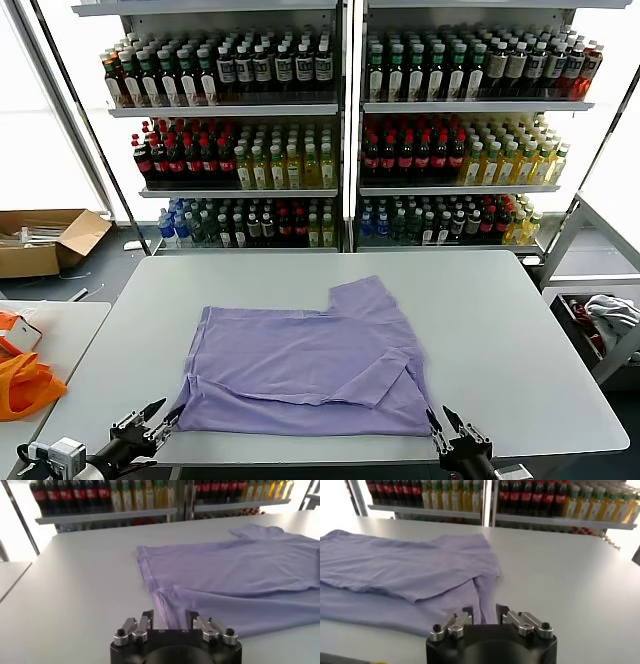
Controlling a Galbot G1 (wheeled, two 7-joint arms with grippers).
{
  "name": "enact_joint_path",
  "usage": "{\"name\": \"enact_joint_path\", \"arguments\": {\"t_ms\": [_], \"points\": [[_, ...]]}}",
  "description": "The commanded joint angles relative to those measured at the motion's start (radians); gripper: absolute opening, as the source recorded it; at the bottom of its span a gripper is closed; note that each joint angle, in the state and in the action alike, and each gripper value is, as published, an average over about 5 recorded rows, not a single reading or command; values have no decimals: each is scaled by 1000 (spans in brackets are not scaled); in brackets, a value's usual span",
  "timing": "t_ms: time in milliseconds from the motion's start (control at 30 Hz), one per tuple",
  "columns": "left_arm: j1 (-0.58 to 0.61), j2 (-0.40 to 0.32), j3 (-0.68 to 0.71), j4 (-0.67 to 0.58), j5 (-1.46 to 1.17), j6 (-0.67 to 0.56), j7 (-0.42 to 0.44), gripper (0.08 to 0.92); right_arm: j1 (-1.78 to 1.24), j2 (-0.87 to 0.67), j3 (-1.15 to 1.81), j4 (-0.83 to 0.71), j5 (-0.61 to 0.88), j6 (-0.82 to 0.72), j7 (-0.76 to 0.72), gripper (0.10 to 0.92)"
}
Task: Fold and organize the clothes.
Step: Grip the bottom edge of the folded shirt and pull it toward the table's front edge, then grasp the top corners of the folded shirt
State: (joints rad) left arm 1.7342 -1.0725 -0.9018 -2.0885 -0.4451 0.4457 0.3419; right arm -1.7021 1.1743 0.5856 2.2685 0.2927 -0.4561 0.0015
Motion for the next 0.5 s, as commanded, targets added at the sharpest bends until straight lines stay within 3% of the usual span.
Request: {"name": "enact_joint_path", "arguments": {"t_ms": [33,300,500], "points": [[-193,122,7,88,-54,-6,11,588,402,-37,16,-149,48,-115,-125,587],[-512,205,223,379,-62,-32,33,794,864,0,-208,-599,34,-104,-173,798],[-695,216,366,550,-56,-40,48,822,1035,28,-314,-831,35,-115,-231,822]]}}
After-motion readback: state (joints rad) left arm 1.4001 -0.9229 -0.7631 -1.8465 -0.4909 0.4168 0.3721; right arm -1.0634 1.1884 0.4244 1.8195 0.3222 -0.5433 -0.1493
